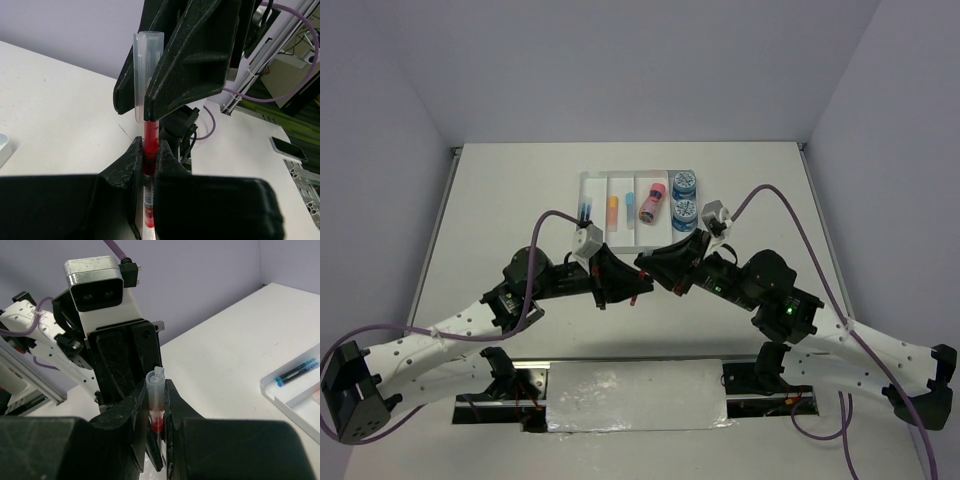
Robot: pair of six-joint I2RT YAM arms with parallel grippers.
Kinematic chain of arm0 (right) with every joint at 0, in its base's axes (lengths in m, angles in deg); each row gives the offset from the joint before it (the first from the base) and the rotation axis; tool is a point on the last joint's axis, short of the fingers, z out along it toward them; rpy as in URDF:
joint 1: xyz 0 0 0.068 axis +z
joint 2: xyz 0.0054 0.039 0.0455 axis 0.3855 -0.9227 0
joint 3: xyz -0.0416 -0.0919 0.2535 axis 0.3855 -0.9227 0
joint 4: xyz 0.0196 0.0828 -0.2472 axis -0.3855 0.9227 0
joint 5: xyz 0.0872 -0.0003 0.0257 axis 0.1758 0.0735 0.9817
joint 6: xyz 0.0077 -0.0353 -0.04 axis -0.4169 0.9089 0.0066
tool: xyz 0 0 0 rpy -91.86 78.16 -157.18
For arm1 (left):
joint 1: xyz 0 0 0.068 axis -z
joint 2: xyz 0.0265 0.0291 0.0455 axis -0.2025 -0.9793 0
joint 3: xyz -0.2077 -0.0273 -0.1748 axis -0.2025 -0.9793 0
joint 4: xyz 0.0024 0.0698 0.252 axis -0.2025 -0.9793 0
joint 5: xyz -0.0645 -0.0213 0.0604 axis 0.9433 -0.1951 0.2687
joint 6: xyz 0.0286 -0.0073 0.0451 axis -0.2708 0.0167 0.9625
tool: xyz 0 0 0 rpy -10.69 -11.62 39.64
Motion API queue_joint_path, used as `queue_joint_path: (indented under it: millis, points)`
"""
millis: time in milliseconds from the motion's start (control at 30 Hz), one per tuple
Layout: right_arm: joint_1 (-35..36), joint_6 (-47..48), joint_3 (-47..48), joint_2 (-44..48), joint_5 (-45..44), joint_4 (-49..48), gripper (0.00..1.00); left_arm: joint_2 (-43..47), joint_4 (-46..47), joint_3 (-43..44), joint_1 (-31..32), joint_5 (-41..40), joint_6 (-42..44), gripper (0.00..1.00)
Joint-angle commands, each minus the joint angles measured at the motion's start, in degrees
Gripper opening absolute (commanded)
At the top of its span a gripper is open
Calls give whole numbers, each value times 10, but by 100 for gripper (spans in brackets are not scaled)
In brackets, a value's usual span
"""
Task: Sort the stationery into containers
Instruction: Place the pen in the storage box.
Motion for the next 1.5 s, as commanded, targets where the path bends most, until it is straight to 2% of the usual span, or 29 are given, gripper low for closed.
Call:
queue_joint_path:
  millis: [0,133,267,367,467,500,567,600,633,667,733,800,833,900,933,1000,1033,1100,1133,1200,1333,1467]
  points:
    - [8,-26,-62,-39,84,-95,0,0,40,16,-7,-34,-10,0]
    - [8,-77,-137,-113,106,-164,0,-9,112,22,-95,39,-81,0]
    - [8,-109,-185,-186,138,-253,0,-4,96,62,-150,57,-80,0]
    - [9,-111,-185,-207,149,-258,0,-8,85,77,-163,63,-80,0]
    - [9,-98,-141,-198,151,-206,0,-20,86,58,-160,78,-70,0]
    - [9,-85,-109,-191,151,-186,12,-19,84,45,-158,76,-61,0]
    - [8,-67,-50,-161,120,-117,30,-3,71,-3,-154,54,-50,0]
    - [6,-49,-28,-149,103,-91,51,3,69,-22,-154,45,-48,0]
    - [-5,-42,-7,-131,80,-35,63,7,64,-36,-155,30,-46,0]
    - [-14,-37,42,-125,39,-7,70,15,43,-56,-154,23,-44,0]
    - [-50,-39,88,-118,21,67,85,19,16,-69,-155,7,-37,0]
    - [-120,-58,151,-114,20,118,87,15,-41,-68,-155,-37,-21,0]
    - [-164,-62,179,-111,20,162,87,4,-67,-51,-156,-79,-15,0]
    - [-195,-60,203,-96,-22,216,88,-19,-167,-18,-166,-143,5,0]
    - [-204,-57,210,-88,-45,265,89,-36,-206,28,-176,-182,9,0]
    - [-226,-39,210,-48,-82,293,91,-114,-310,87,-212,-241,26,0]
    - [-230,-30,199,-32,-88,308,92,-188,-356,160,-225,-288,34,0]
    - [-231,-27,188,13,-83,320,92,-264,-457,235,-259,-317,39,0]
    - [-232,-26,181,25,-79,336,93,-328,-477,298,-265,-319,42,0]
    - [-232,-24,176,57,-70,356,93,-378,-515,373,-271,-333,55,0]
    - [-232,-21,187,97,-61,433,94,-500,-584,472,-281,-371,50,0]
    - [-233,-12,214,104,-34,478,94,-559,-608,499,-294,-373,41,4]
